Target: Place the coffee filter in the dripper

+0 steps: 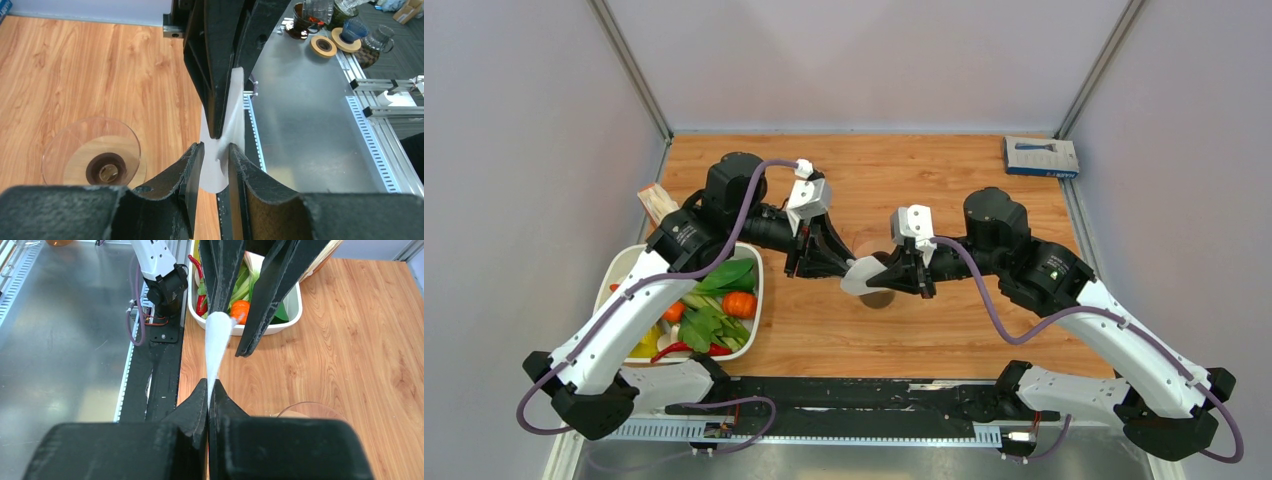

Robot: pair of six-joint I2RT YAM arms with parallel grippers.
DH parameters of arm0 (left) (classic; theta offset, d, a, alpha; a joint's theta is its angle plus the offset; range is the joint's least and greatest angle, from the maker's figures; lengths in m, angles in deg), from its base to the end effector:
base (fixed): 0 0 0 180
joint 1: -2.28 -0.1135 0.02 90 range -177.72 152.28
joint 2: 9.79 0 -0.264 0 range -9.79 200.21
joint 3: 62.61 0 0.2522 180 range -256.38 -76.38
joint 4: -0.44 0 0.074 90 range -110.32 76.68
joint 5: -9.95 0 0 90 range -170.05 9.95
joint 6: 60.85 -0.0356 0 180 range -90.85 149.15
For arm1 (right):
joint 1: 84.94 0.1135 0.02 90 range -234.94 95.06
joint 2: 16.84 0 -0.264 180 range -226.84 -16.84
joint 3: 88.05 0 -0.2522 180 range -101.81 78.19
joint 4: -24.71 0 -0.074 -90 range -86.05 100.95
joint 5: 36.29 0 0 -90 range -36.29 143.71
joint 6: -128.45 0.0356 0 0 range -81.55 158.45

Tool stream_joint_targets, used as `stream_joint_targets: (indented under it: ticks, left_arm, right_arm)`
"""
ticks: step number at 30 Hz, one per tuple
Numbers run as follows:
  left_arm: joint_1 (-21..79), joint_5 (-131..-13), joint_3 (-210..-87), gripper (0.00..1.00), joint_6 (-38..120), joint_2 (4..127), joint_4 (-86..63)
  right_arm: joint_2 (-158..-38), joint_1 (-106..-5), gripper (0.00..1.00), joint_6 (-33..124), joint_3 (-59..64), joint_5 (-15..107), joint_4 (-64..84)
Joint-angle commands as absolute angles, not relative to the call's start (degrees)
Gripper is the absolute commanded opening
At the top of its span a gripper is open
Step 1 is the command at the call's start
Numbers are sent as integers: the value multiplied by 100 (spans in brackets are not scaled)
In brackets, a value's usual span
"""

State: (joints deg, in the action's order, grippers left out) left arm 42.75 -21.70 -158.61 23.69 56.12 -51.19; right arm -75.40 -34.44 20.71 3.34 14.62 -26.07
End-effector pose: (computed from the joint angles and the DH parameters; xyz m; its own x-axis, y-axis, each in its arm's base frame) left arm 0.1452 -0.1637 0.4469 -0.1883 0.2263 -0.9557 0.9652 -0.1369 -0.2226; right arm 0.1071 0.1652 0.4291 0.0823 -0.2719 -0.9588 -0.9963 -0.0464 -0.0724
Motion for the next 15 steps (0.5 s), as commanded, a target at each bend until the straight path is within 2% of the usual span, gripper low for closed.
stream_joint_targets:
  ticks: [1,15]
  left_arm:
    - [4306,-2284,-15702,35,2331,5469,-4940]
    - [4307,-2327,-14547,37,2870,4933,-3692]
  right_arm:
    - [-7476,-3426,0,2192,94,1335,-2260]
    - [-7413,-3448,0,2345,46,1411,-2133]
